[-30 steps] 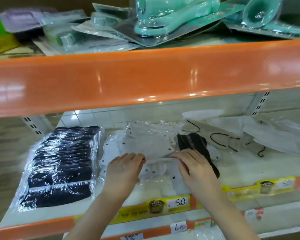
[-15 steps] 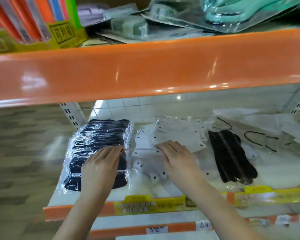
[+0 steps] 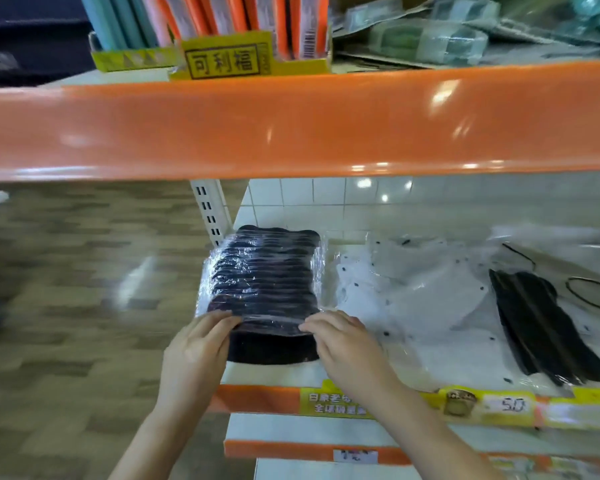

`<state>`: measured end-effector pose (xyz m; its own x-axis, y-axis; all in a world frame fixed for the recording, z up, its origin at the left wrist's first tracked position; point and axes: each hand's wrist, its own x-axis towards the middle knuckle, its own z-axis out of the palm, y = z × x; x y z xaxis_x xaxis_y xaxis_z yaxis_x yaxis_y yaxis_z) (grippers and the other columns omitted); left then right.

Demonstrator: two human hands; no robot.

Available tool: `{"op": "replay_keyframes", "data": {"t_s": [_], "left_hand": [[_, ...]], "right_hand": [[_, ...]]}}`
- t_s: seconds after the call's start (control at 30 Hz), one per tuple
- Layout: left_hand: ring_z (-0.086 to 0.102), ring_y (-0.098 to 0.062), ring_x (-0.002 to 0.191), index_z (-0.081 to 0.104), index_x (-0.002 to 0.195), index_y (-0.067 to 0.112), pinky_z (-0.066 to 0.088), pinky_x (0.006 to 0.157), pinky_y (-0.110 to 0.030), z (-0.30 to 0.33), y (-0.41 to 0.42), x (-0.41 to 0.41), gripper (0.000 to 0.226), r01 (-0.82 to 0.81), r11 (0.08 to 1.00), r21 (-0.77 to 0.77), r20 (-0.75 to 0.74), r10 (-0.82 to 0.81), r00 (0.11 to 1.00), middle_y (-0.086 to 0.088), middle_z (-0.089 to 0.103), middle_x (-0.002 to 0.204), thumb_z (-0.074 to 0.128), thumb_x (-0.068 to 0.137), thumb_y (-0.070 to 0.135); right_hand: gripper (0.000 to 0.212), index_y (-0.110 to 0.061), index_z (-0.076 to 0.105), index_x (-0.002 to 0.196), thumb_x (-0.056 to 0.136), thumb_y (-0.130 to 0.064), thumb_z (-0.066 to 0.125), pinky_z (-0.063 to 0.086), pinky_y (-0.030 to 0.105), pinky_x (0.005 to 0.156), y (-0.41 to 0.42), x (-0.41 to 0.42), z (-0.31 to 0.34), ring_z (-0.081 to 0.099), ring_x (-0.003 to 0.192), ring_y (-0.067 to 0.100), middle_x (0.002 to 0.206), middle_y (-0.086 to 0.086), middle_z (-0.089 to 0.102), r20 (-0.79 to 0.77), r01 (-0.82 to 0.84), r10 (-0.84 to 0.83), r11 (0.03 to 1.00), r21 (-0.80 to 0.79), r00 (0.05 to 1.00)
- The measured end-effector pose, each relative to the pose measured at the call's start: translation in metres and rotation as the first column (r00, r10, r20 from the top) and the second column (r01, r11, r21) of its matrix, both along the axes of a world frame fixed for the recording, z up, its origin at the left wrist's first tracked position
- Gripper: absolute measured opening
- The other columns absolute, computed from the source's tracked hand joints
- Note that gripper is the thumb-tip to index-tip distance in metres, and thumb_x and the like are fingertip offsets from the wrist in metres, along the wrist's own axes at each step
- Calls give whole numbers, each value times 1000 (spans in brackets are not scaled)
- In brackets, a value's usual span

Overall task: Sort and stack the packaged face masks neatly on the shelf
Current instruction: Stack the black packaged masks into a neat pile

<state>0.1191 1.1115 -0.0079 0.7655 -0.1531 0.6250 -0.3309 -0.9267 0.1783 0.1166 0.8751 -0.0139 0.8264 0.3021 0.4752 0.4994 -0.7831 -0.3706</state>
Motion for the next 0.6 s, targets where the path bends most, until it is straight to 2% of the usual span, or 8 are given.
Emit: {"op": "replay_keyframes", "data": {"t_s": [0.1,0.17,0.23,0.47,0.6], "left_hand": [[66,-23,90,74,89,13,54,72,-32,-19,9,0,35,60,998,21,-69,-58,996,0,70,100,41,77,13],[65,-24,95,74,87,15,53,76,-34,-29,14,0,35,78,996,38,-130,-73,989,-2,69,103,41,77,17],[63,-23,98,74,88,17,52,79,-32,-34,18,1,33,90,995,32,-193,-82,978,0,68,105,42,77,22],[65,-24,98,73,92,19,53,77,-37,-35,25,5,38,78,997,1,-320,-73,944,0,66,111,49,77,45],[56,-19,108,71,100,24,52,81,-41,-34,28,8,52,60,996,61,-362,-34,931,3,64,114,50,68,59]], "right_hand": [[26,-23,72,99,79,-10,60,38,17,85,0,-4,-8,54,93,6,103,-13,64,-88,-14,8,998,-62,996],[26,-25,70,106,90,-16,52,38,21,92,-3,-4,-12,50,105,5,113,-15,61,-190,-5,-8,998,-65,982],[29,-26,67,112,95,-23,45,29,19,95,-4,-5,-13,46,113,3,121,-17,57,-254,-12,0,999,-44,967],[27,-28,64,117,98,-36,46,18,5,92,-3,-5,-12,39,118,-4,125,-21,50,-285,-33,11,997,-73,958],[29,-29,63,119,98,-38,44,23,14,97,-1,-6,-11,37,121,-2,128,-21,47,-277,-31,-1,993,-111,961]]}}
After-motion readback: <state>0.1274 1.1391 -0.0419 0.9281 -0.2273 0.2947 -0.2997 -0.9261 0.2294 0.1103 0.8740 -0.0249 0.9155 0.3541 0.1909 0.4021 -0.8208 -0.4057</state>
